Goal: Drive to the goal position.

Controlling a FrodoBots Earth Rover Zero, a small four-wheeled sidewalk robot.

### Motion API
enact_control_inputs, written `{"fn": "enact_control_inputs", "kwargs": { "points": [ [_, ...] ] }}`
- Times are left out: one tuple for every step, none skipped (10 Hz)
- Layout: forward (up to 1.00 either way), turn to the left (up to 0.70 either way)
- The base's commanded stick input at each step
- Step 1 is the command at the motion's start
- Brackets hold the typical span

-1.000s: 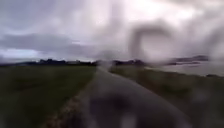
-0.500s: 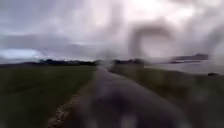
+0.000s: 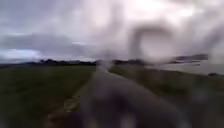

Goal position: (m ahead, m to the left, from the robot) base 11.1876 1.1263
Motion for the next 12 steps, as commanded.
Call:
{"fn": "enact_control_inputs", "kwargs": {
  "points": [
    [0.70, 0.14],
    [0.70, 0.14],
    [0.70, 0.14],
    [0.70, 0.14],
    [0.70, 0.14],
    [0.70, 0.14],
    [0.70, 0.07],
    [0.70, 0.00],
    [0.70, 0.00],
    [0.70, 0.00],
    [0.70, 0.00],
    [0.70, 0.00]
  ]
}}
